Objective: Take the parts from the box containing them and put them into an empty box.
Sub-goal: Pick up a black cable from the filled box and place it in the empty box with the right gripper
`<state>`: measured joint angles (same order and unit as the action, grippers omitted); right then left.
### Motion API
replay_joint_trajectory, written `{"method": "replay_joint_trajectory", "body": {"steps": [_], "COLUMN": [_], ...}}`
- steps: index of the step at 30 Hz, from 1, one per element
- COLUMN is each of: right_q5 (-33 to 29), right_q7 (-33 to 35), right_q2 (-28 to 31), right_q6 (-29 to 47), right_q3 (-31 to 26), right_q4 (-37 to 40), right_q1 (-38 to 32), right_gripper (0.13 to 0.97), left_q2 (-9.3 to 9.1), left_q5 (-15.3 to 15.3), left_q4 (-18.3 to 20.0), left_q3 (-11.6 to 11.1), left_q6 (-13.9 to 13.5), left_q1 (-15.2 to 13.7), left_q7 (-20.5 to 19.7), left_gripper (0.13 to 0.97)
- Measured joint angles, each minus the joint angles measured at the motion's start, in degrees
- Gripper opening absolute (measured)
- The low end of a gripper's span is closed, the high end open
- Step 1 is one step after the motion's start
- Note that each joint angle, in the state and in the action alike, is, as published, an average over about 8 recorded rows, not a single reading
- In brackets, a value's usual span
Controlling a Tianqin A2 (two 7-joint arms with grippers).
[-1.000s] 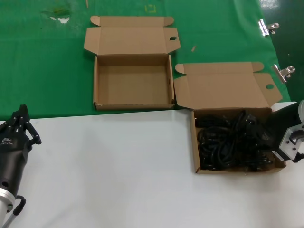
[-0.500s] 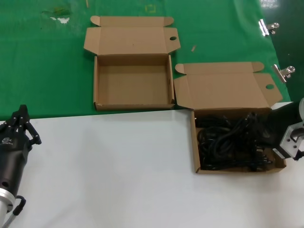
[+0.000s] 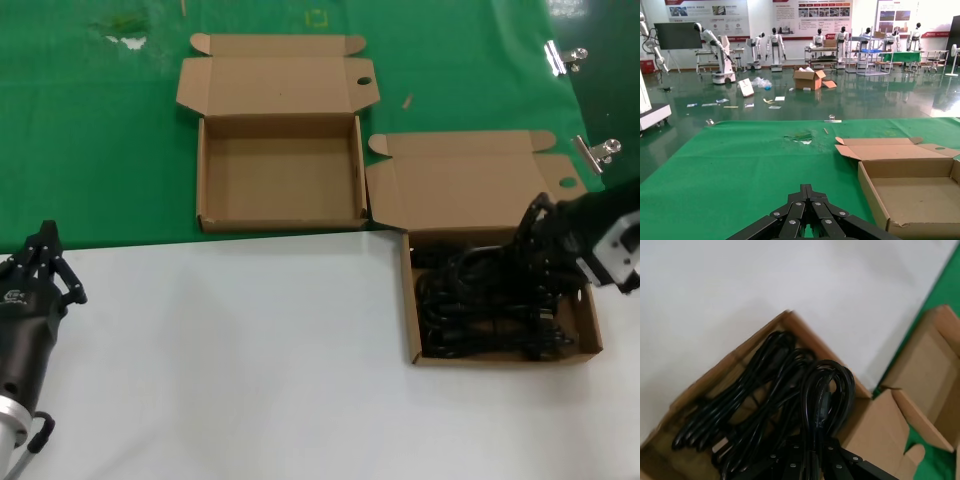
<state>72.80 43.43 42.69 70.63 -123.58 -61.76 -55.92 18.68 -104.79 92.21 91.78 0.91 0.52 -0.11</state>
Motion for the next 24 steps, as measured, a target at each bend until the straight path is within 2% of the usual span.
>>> {"method": "replay_joint_trajectory", "body": {"steps": [6,10,16,24], "right_q5": [-1.23,-2.74,-5.96,-9.92], "right_q7": [-11.32,-15.44,-16.37,-15.0], "right_q2": [-1.12,-3.19,-7.62,-15.97], "right_q6": [3.05,3.24,0.39,-5.53], "right_q3": [-0.06,-0.67,-2.48,-5.45], "right_q4": [-1.56,-0.88,2.41,10.56], "right_q1": [-3.09,-5.69,-8.93,-12.68], "right_gripper": [0.169,0.169,0.169,0.169], "left_q2": [0.0,0.0,0.0,0.0], "left_q5": [0.0,0.0,0.0,0.0], "left_q4": [0.0,0.0,0.0,0.0], "left_q3": [0.0,0.0,0.0,0.0], "left_q6": [0.0,0.0,0.0,0.0], "left_q1": [0.0,0.0,0.0,0.0], "left_q7": [0.0,0.0,0.0,0.0], "left_gripper": [0.14,0.14,0.14,0.14]}}
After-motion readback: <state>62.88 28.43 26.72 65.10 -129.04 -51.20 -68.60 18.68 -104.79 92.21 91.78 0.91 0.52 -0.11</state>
